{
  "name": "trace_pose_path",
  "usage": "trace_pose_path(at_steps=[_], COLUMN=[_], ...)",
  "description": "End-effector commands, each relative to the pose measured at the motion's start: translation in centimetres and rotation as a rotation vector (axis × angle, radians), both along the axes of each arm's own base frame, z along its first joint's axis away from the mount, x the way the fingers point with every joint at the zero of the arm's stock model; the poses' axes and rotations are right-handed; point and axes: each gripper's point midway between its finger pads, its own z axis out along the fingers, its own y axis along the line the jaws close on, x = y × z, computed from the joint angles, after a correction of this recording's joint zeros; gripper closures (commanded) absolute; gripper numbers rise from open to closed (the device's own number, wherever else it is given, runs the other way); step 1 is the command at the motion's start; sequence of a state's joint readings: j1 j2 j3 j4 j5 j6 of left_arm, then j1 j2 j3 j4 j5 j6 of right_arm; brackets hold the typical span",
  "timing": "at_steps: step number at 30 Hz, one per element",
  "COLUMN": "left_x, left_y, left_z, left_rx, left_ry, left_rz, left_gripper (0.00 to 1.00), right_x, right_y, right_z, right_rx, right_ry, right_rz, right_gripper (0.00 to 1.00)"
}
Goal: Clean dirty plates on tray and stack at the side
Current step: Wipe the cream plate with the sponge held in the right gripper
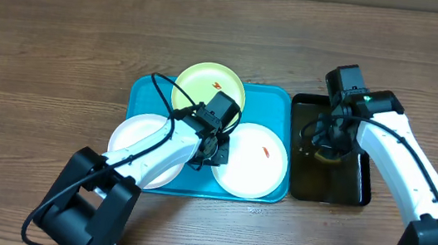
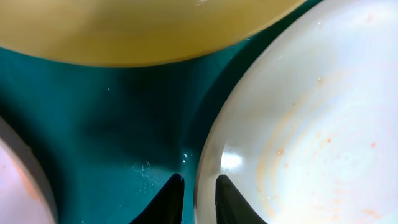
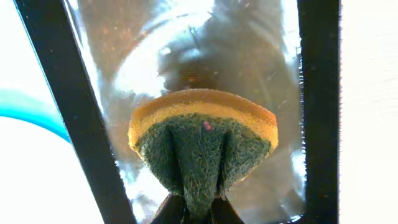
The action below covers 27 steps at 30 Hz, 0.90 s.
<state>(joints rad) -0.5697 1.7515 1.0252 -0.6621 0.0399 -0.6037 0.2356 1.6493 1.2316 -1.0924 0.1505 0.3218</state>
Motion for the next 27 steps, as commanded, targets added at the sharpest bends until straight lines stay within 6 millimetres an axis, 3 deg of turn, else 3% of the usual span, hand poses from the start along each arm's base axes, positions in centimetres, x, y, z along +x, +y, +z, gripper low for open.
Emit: trace_pose_path(at_steps=[1,5,11,16,20,27], left_x=[-0.7,-0.5,-0.6,-0.6,-0.6,-0.6], left_y=[0.1,0.2,0.2,0.2,0.2,0.2], left_z=[-1.4,-1.4,-1.4,-1.4,-1.3,-1.4], left_rx=[0.018,0.012,0.01,0.01,0.01,0.013], left_ry=[0.04,0.039,0.041,0.041,0.041,0.044], left_rz=[-0.001,0.006,0.005,0.003,0.003,0.002], left_gripper=[0.81,0.96,0.96,0.96,0.96,0.96], right_x=[0.6,0.6,0.5,0.0,-0.8,-1.1], right_y=[-1.0,0.4,6.4,9.4,11.6,11.6], right_z=[1.1,0.9,2.6,3.0,2.5,0.1], right_rx=[-0.05,0.023,0.319,0.328,0.217,-0.09], right_ry=[-0.055,-0.047,-0.033,-0.05,-0.065,-0.131], right_rz=[-0.028,0.015,0.23,0.353,0.458,0.561], right_gripper=[0.96,0.96,0.96,0.96,0.96,0.96])
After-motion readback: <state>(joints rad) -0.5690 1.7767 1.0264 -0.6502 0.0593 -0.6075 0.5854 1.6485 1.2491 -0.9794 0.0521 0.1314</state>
